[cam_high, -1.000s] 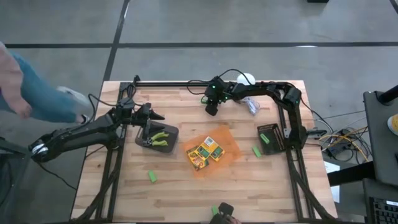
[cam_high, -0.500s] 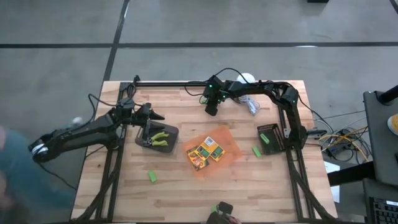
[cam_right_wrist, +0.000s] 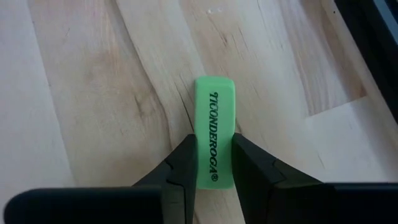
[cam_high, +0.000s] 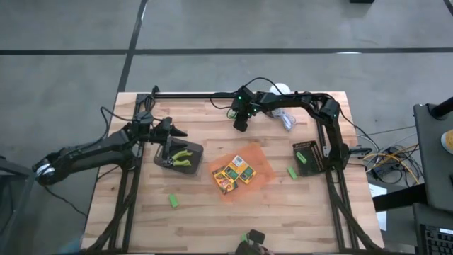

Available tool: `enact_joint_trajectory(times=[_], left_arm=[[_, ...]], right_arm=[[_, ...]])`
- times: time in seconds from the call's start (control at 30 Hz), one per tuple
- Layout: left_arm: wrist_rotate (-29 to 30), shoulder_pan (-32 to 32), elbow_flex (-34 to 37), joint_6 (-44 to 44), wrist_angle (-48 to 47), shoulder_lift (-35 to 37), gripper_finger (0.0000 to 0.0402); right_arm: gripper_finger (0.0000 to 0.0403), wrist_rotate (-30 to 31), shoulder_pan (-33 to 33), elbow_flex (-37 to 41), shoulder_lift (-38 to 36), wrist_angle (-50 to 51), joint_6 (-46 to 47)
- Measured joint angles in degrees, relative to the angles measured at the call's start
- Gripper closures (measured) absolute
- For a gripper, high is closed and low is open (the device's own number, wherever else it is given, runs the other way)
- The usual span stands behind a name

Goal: Pick & Place School Supplies
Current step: Put the top green eraser into the black basket

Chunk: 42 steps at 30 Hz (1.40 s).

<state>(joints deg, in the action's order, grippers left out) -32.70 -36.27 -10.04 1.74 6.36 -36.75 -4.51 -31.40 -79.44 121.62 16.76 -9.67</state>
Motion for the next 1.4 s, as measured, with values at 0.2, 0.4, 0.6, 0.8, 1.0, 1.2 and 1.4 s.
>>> enact_joint_trajectory(times=[0.2, 0.4, 0.6, 0.8, 1.0, 1.2, 1.4], left_arm=[[0.0, 0.0, 0.0, 0.0, 0.0, 0.0, 0.0142], [0.0, 0.0, 0.0, 0.0, 0.0, 0.0, 0.0142], [0.0, 0.0, 0.0, 0.0, 0.0, 0.0, 0.0142], [0.0, 0.0, 0.0, 0.0, 0.0, 0.0, 0.0142], [0.0, 0.0, 0.0, 0.0, 0.0, 0.0, 0.0142], [0.0, 0.0, 0.0, 0.0, 0.0, 0.0, 0.0142], [0.0, 0.0, 0.0, 0.0, 0.0, 0.0, 0.0142]], right_arm=[[0.0328, 0.1, 0.0, 0.0, -0.1, 0.0, 0.0], [0.0329, 0.1, 0.0, 0.1, -0.1, 0.1, 0.0], [0.0329, 0.1, 0.0, 0.1, -0.3, 0.1, 0.0], [0.033, 0.5, 0.0, 0.3, -1.4, 0.3, 0.0], [0.0329, 2.2, -0.1, -1.3, -3.1, -1.0, -0.2], [0.0329, 2.3, 0.0, -4.0, -4.8, -1.0, -0.4], [0.0328, 1.6, 0.0, -6.3, -7.8, -1.3, -0.8]])
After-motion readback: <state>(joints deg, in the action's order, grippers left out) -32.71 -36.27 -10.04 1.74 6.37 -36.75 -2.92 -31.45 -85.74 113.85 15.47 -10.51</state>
